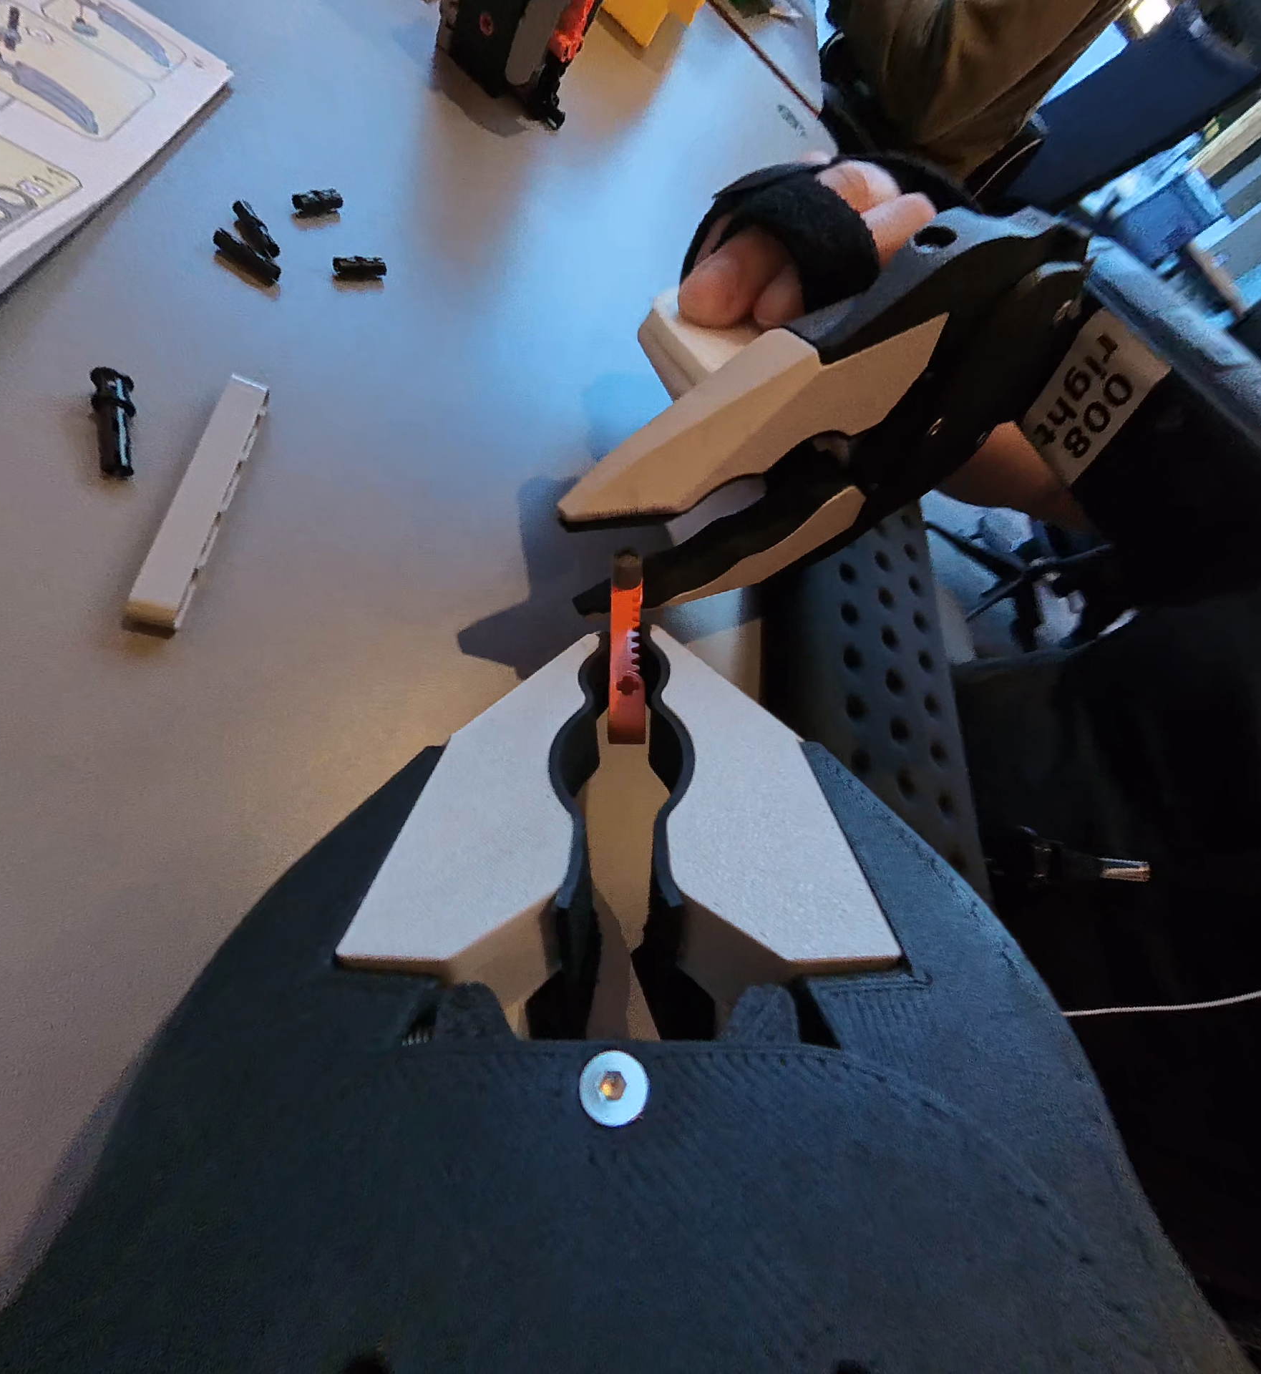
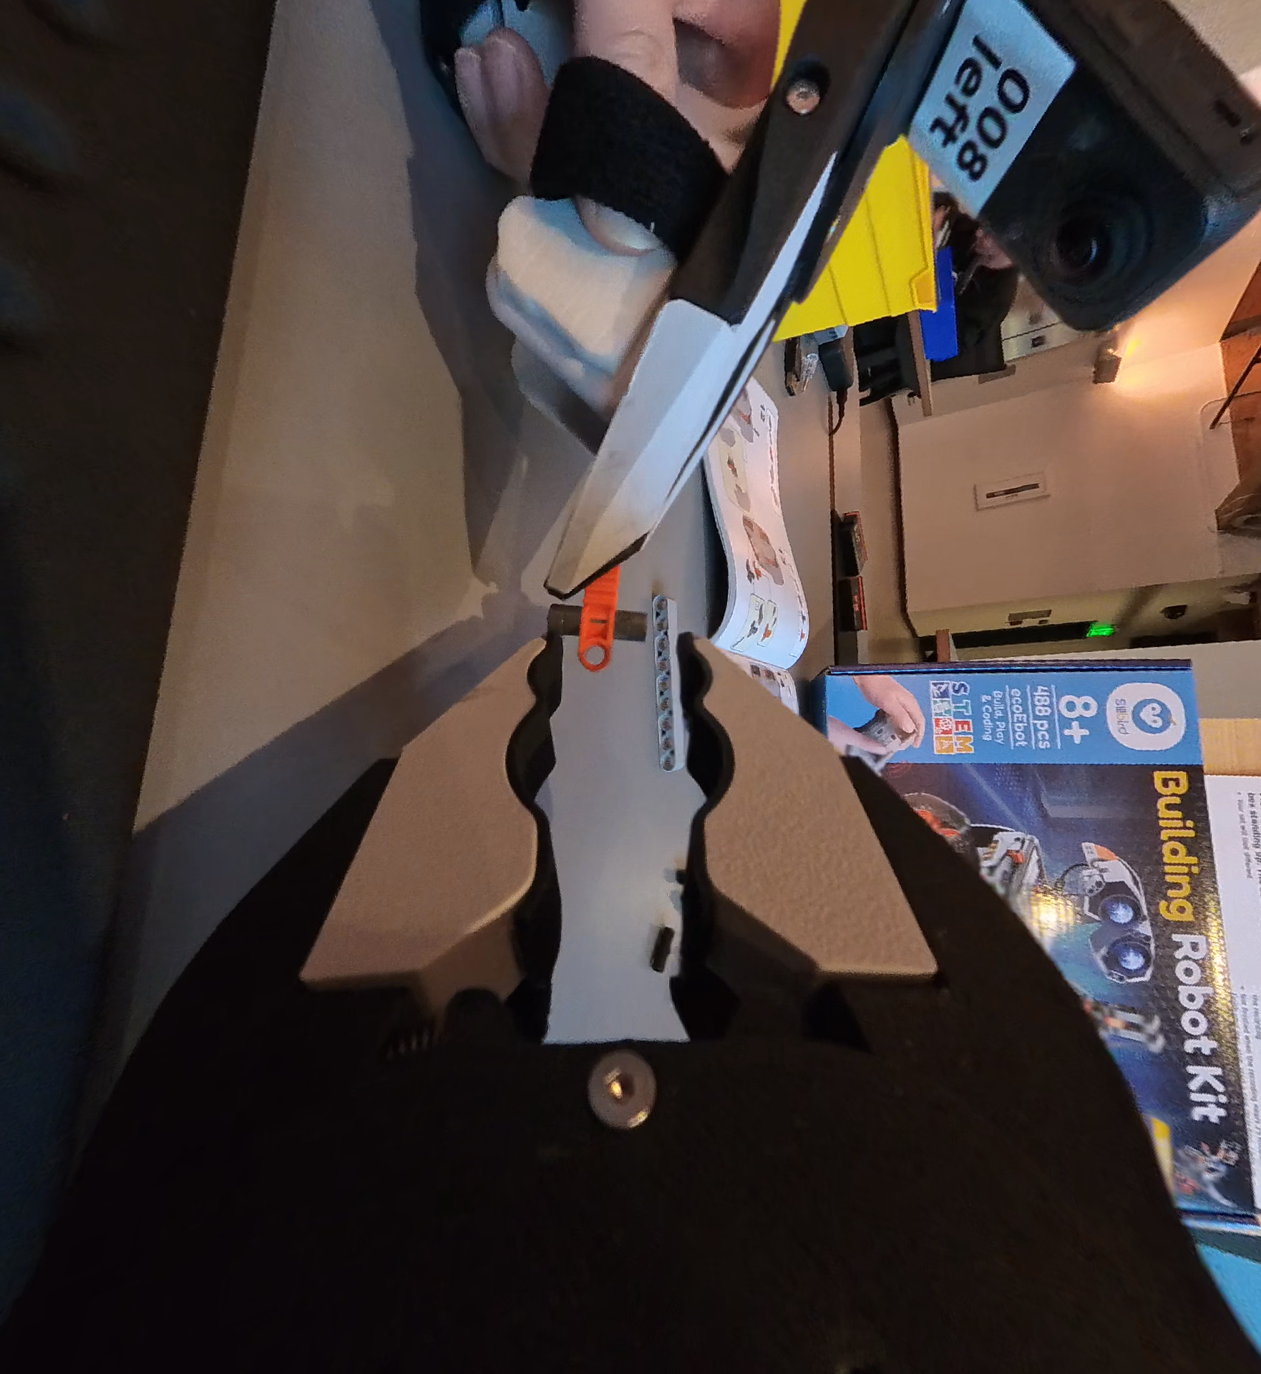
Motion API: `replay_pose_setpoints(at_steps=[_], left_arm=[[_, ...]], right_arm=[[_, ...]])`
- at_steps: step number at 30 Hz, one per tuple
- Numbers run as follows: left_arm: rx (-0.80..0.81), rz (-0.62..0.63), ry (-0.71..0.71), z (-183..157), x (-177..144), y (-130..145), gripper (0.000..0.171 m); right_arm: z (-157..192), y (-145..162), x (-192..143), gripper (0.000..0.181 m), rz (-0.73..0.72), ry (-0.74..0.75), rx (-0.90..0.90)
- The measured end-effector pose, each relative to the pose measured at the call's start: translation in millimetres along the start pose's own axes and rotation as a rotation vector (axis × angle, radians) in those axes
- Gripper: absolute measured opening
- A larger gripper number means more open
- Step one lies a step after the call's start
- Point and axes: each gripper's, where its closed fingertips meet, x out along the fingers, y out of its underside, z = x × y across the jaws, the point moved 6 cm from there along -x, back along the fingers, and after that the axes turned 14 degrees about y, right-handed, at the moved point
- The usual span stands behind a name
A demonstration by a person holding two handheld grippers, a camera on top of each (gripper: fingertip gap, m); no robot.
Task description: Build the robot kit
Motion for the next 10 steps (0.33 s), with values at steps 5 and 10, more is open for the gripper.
replay_pose_setpoints(at_steps=[5,10], left_arm=[[-0.286,-0.191,0.284,0.5,-8.6,-4.2,0.003],[-0.512,-0.392,0.534,2.8,-25.5,-8.5,0.002]], right_arm=[[-6.7,-0.8,-1.9,0.028,-0.030,-0.028,0.145],[-18.5,-0.2,-5.1,0.030,-0.098,-0.118,0.432]])
